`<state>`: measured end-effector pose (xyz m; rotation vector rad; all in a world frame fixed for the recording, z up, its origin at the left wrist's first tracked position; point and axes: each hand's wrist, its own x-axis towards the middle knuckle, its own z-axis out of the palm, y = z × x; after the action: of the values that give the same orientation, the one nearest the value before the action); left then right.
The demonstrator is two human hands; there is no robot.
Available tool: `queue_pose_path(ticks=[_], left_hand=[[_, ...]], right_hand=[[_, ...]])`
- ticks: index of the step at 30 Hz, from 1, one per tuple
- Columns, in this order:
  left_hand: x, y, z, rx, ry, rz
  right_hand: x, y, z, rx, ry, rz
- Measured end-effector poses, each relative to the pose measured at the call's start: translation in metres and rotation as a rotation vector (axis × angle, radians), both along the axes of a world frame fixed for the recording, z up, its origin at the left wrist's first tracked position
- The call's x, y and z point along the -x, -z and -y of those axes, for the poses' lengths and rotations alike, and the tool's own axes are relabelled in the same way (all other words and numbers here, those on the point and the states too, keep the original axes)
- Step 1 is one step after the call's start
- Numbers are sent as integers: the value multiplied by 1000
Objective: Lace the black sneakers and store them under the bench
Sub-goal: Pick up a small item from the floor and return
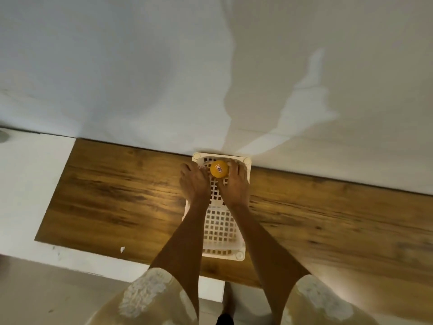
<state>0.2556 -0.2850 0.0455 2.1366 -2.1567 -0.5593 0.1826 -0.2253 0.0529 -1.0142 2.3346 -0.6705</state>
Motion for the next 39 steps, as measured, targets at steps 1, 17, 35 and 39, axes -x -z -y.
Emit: queue_pose_path(ticks=[1, 17, 35, 39], left_hand=[[1, -3, -4, 47, 0, -21], [175, -78, -381, -306, 1059, -195], [252, -12, -838, -494, 1387, 5], [279, 38, -874, -505, 1295, 39]], right_hand=[[1, -4, -6, -5, 24, 10], [101, -59, -397, 75, 1073, 7], [146, 12, -838, 27, 1574, 94], [175, 62, -872, -1, 1516, 131]])
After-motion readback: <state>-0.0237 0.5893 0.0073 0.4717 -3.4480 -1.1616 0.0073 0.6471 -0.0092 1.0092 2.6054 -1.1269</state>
